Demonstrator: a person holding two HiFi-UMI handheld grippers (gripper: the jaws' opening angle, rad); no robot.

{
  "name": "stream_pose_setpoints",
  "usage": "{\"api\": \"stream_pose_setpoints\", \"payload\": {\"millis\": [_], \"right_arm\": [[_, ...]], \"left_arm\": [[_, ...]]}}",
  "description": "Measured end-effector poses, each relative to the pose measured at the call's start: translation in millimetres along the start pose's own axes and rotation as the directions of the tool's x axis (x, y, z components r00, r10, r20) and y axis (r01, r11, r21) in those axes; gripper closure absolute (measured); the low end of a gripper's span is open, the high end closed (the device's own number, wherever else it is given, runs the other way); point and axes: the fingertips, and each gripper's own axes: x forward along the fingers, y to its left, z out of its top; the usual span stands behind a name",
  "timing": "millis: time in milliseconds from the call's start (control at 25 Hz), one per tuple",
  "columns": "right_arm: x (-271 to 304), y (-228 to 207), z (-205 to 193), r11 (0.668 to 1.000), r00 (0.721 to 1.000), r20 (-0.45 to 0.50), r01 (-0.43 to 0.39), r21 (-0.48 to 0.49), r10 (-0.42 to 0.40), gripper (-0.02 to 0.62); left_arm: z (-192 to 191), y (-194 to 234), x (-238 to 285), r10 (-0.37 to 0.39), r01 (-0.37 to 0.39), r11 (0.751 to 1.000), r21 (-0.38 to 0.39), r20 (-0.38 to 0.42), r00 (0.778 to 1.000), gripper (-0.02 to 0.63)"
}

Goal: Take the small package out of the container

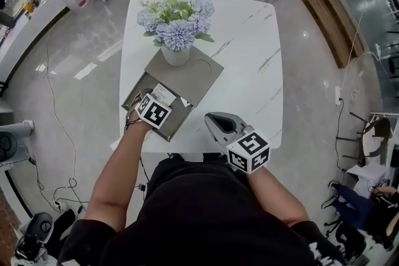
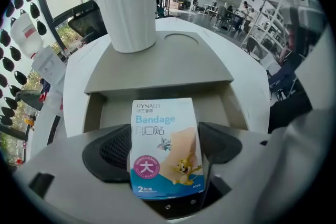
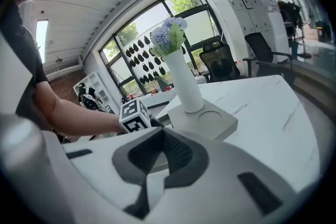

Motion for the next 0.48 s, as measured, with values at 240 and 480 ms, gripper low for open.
{"api": "stream_pose_setpoints", "payload": {"millis": [240, 480], "right_arm": [[-6, -3, 1, 1.000, 1.000, 0.013, 0.020, 0.010, -0.020, 0.595], [-16, -3, -1, 0.999, 0.999, 0.028, 0.044, 0.013, -0.044, 0.595]], "left_arm": [[-3, 0, 7, -0.013, 0.014, 1.000, 0.014, -0.052, 0.999, 0.193], [-3, 0, 7, -0.015, 0.015, 1.000, 0.008, -0.065, 0.998, 0.187]]}}
